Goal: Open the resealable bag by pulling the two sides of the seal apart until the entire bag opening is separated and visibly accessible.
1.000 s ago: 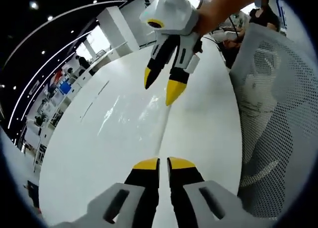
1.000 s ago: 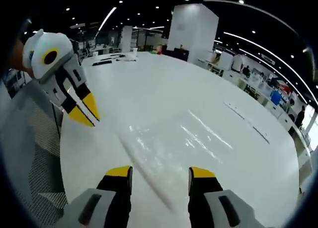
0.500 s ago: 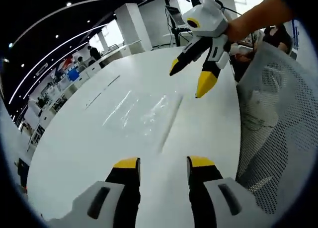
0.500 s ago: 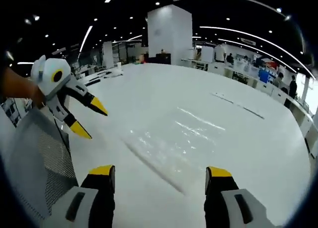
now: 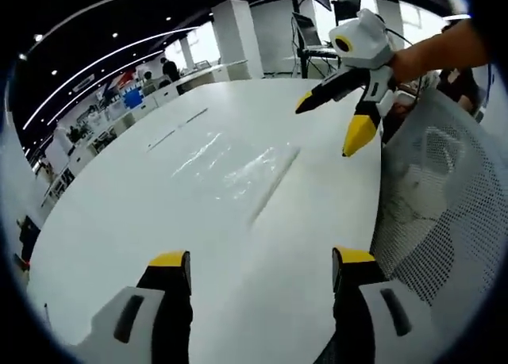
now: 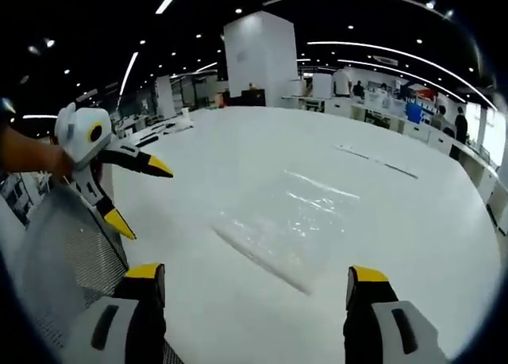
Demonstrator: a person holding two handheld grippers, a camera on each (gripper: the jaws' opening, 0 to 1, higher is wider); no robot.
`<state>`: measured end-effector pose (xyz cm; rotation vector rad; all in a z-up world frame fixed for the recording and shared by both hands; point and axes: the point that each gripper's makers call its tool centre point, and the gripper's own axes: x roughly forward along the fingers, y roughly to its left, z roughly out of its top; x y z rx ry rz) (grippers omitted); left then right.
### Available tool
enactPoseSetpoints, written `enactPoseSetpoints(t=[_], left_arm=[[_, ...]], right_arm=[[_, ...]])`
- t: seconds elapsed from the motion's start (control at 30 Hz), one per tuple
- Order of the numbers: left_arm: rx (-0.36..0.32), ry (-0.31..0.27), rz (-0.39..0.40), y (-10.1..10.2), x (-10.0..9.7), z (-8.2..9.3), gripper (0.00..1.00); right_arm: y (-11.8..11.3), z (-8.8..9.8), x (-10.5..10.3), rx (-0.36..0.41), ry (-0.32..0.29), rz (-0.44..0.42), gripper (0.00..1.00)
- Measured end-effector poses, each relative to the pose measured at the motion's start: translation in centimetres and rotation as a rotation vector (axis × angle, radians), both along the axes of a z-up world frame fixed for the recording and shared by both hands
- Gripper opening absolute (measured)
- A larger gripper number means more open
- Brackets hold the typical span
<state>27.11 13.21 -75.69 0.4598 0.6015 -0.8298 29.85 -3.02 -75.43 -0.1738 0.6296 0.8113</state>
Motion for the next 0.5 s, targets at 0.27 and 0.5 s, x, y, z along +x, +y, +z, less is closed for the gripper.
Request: enactPoseSetpoints(t=[0.27,0.5], left_arm=[[-0.107,0.044,0.127,0.5,-0.2,0.7,0.90],[-0.128,0.031,0.167,0.9,-0.8,1.1,0.96]], right_arm=[[-1.3,0.4,-1.2,-0.020,-0.010,-0.067,1.00],[-2.2,0.5,-2.4,0.009,-0.010,-0.106,1.00]])
